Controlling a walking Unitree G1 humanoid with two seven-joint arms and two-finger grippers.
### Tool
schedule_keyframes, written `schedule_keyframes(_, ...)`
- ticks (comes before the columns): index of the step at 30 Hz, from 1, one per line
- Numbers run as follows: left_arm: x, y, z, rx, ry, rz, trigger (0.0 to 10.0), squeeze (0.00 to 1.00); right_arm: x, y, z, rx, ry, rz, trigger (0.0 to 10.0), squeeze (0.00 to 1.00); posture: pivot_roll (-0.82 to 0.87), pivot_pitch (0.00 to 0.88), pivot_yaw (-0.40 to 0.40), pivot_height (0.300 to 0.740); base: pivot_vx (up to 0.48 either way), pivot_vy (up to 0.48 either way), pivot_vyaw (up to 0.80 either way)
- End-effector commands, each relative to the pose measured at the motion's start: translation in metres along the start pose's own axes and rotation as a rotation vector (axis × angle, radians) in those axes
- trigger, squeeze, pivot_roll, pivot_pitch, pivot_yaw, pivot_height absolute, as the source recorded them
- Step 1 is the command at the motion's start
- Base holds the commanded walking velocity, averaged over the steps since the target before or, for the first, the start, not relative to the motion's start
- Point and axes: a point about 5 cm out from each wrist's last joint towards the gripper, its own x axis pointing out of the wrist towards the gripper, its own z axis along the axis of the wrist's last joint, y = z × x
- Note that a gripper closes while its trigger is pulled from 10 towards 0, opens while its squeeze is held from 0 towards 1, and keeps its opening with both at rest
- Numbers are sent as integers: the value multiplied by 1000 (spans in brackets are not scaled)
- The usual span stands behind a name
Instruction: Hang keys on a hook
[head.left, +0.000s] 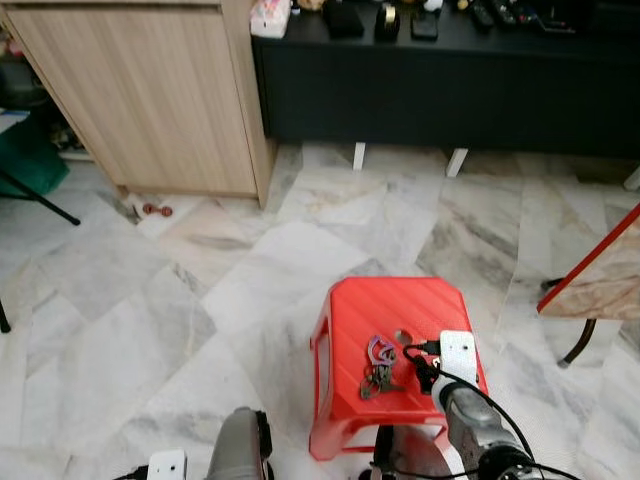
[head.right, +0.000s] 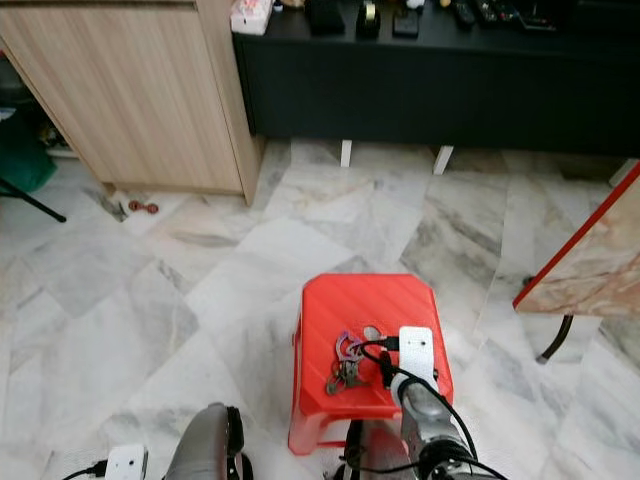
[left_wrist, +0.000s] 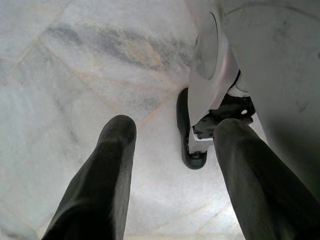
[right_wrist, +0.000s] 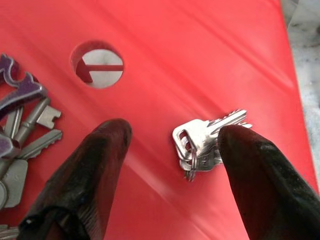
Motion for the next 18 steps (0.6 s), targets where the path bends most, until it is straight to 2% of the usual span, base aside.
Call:
schedule_keyframes(1, -3, -3, -10, 19, 29, -17, 10000, 0, 0, 2, -1, 8, 3, 6, 10000, 0, 109, 240, -66, 628, 0, 0, 0)
schedule_keyframes(2, -3, -4, -10, 19, 29, -17, 10000, 0, 0, 3, -1, 5, 3, 8, 9176, 0, 108, 240, -67, 628, 0, 0, 0)
schedule_keyframes(3, -3, -4, -10, 19, 29, -18, 10000, 0, 0, 3, -1, 4, 4, 11, 9098, 0, 108, 239, -68, 628, 0, 0, 0)
schedule_keyframes(4, -3, -4, -9, 19, 29, -18, 10000, 0, 0, 3, -2, 2, 6, 13, 10000, 0, 108, 238, -69, 628, 0, 0, 0)
schedule_keyframes(7, -3, -4, -9, 19, 28, -19, 10000, 0, -1, 3, -3, 2, 9, 15, 10000, 0, 107, 236, -70, 628, 0, 0, 0)
schedule_keyframes(8, -2, -5, -8, 20, 27, -22, 10000, 0, -1, 3, -5, 1, 13, 17, 6157, 0, 106, 235, -70, 628, 0, 0, 0)
schedule_keyframes(9, -2, -5, -8, 20, 27, -22, 10000, 0, -1, 3, -5, 1, 13, 17, 6157, 0, 106, 235, -70, 628, 0, 0, 0)
schedule_keyframes(11, -2, -5, -8, 22, 26, -24, 10000, 0, -1, 4, -6, 7, 15, 27, 2235, 0, 105, 234, -70, 628, 0, 0, 0)
schedule_keyframes(12, -2, -5, -8, 25, 27, -26, 10000, 0, -2, 4, -7, 7, 15, 31, 1020, 0, 105, 234, -70, 628, 0, 0, 0)
schedule_keyframes(18, -2, -5, -8, 32, 28, -30, 10000, 0, -3, 4, -11, 9, 22, 34, 863, 0, 105, 236, -71, 628, 0, 0, 0)
